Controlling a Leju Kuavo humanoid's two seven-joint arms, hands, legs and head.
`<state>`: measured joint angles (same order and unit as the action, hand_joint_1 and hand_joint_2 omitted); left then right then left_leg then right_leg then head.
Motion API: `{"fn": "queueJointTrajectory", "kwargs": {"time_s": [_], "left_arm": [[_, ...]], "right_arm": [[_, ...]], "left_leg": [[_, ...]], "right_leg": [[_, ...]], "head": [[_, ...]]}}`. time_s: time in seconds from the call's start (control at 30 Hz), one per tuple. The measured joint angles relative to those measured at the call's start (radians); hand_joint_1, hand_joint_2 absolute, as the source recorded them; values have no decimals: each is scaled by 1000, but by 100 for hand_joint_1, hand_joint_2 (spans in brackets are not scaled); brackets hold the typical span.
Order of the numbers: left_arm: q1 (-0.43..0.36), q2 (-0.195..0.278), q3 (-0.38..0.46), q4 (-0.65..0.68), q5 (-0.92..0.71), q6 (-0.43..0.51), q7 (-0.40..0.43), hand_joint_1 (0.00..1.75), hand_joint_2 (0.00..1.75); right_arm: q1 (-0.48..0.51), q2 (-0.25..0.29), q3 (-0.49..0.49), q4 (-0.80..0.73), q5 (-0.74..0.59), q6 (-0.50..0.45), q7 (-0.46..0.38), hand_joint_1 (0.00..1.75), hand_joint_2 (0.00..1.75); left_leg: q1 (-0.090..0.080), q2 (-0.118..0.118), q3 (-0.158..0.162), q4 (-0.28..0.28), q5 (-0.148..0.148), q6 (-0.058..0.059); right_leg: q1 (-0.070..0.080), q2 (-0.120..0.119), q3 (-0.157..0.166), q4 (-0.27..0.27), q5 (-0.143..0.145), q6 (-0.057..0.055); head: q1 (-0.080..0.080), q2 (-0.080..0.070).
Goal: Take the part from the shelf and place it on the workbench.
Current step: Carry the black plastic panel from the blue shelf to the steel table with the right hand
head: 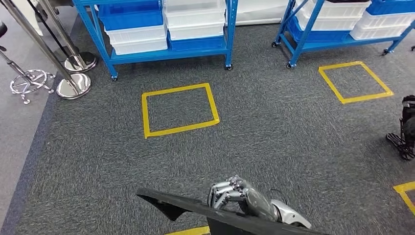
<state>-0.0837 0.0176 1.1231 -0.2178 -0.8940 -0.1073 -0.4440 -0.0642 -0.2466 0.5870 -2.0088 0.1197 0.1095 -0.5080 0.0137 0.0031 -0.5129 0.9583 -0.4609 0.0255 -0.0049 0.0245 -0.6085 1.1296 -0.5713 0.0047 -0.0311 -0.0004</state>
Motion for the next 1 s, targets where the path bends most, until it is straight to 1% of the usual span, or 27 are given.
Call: {"fn": "queueJointTrajectory", "kwargs": {"time_s": [0.03,0.07,0.1,0.13,0.17,0.2,0.23,0.27,0.3,0.37,0.4,0.43,0.47,0.53,0.57,0.6,0.63,0.67,0.7,0.77,0.8,0.83,0.87,0.9,0.93,0.97,1.0], "left_arm": [[1,-2,0,0,-2,-1,1,0,175],[1,-3,0,0,-3,-1,1,0,175],[0,-5,0,0,-4,-1,2,0,175],[-1,-7,0,0,-4,-1,2,0,175],[-2,-9,0,0,-5,-1,4,0,175],[-4,-9,0,0,-5,-1,6,0,175],[-5,-9,0,0,-4,0,8,0,175],[-6,-8,0,0,-4,1,10,0,175],[-7,-8,0,0,-3,2,12,0,175],[-7,-7,0,0,-1,4,14,0,175],[-8,-7,0,0,0,4,15,0,175],[-8,-6,0,0,0,4,15,0,175],[-7,-6,0,0,0,5,16,0,175],[-2,-5,0,0,1,5,17,0,175],[0,-5,0,0,1,6,17,0,175],[2,-5,1,0,2,6,17,0,175],[4,-5,1,0,3,6,17,0,175],[4,-5,1,0,3,6,17,0,175],[4,-5,1,0,4,6,17,0,175],[4,0,2,0,4,5,16,0,175],[4,2,2,0,4,5,15,0,175],[4,4,2,0,4,6,14,0,175],[2,5,2,0,5,6,14,0,175],[-1,6,2,0,5,6,13,0,175],[-5,7,2,0,4,5,13,0,175],[-7,7,2,0,4,5,13,0,175],[-7,6,2,0,4,4,13,0,175]], "right_arm": [[-6,0,4,2,4,0,0,175,175],[-11,-1,8,4,6,0,0,175,175],[-13,-1,11,6,7,1,0,175,175],[-16,-2,14,8,7,1,0,175,175],[-21,-2,17,9,6,1,-1,175,175],[-26,-3,18,9,4,1,-2,175,175],[-30,-3,19,9,1,1,-3,175,175],[-34,-3,20,9,-3,0,-6,175,175],[-36,-3,20,8,-8,-2,-9,175,175],[-36,-4,21,4,-12,-10,-15,175,175],[-35,-4,21,0,-12,-15,-18,175,175],[-35,-4,21,-4,-10,-20,-20,175,175],[-35,-4,21,-8,-9,-24,-21,175,175],[-35,-3,21,-14,-6,-28,-24,175,175],[-33,-3,21,-15,-3,-30,-25,175,175],[-31,-4,21,-15,1,-32,-26,175,175],[-29,-4,22,-16,4,-35,-28,175,175],[-28,-4,23,-19,7,-38,-29,175,175],[-27,-4,24,-23,8,-40,-32,175,175],[-27,-4,26,-31,10,-43,-35,175,175],[-27,-4,27,-34,12,-45,-36,175,175],[-26,-4,28,-36,15,-48,-36,175,175],[-24,-4,29,-39,18,-52,-36,175,175],[-22,-4,29,-43,21,-56,-36,175,175],[-23,-6,29,-46,23,-60,-36,175,175],[-24,-7,29,-49,23,-64,-35,175,175],[-26,-8,29,-50,21,-66,-34,175,175]], "left_leg": [[0,11,-2,1,1,1],[0,21,-4,2,0,1],[1,32,-5,4,-1,-1],[3,41,-6,7,-3,-4],[6,50,-5,12,-7,-9],[8,58,-6,21,-13,-16],[7,65,-8,32,-20,-25],[5,71,-10,42,-26,-34],[3,77,-12,49,-31,-40],[3,91,-12,52,-33,-47],[5,88,-13,56,-38,-51],[8,74,-19,73,-54,-53],[10,54,-34,109,-82,-56],[10,15,-91,238,-154,-56],[9,9,-121,302,-178,-54],[7,6,-140,342,-185,-50],[5,4,-142,343,-171,-44],[2,0,-126,306,-140,-35],[-2,-14,-97,239,-100,-22],[-7,-60,-45,123,-47,4],[-9,-76,-32,93,-37,12],[-11,-82,-29,85,-37,15],[-15,-73,-25,74,-33,16],[-13,-61,-19,58,-28,16],[-10,-48,-12,41,-22,16],[-8,-34,-7,24,-15,17],[-5,-19,-4,15,-10,17]], "right_leg": [[-4,-8,-34,66,-29,5],[-8,-13,-62,119,-45,11],[-13,-16,-76,144,-43,16],[-18,-21,-71,130,-21,22],[-23,-30,-46,78,15,27],[-26,-50,-13,12,46,33],[-26,-67,13,-45,69,33],[-24,-77,30,-82,80,28],[-21,-81,32,-93,79,20],[-18,-61,24,-88,79,1],[-18,-53,22,-87,81,-6],[-18,-45,20,-88,84,-13],[-19,-37,17,-89,86,-19],[-15,-17,13,-89,90,-27],[-12,-6,11,-88,92,-29],[-8,6,10,-88,93,-30],[-4,18,10,-88,93,-32],[0,30,12,-88,94,-32],[3,43,14,-88,95,-33],[4,65,14,-88,98,-30],[0,76,11,-89,101,-26],[-5,86,7,-90,104,-20],[-8,98,4,-93,109,-12],[-10,99,2,-95,111,-5],[-8,84,-4,-88,105,0],[-5,60,-15,-66,88,5],[-3,29,-35,-24,59,8]], "head": [[0,0],[0,0],[0,0],[0,0],[0,0],[0,0],[0,0],[0,0],[-1,0],[-1,0],[-1,0],[-1,0],[-1,0],[-1,0],[-1,0],[-1,0],[-1,0],[-1,0],[-1,0],[0,0],[0,0],[0,0],[0,0],[0,0],[0,0],[0,0],[0,0]]}}
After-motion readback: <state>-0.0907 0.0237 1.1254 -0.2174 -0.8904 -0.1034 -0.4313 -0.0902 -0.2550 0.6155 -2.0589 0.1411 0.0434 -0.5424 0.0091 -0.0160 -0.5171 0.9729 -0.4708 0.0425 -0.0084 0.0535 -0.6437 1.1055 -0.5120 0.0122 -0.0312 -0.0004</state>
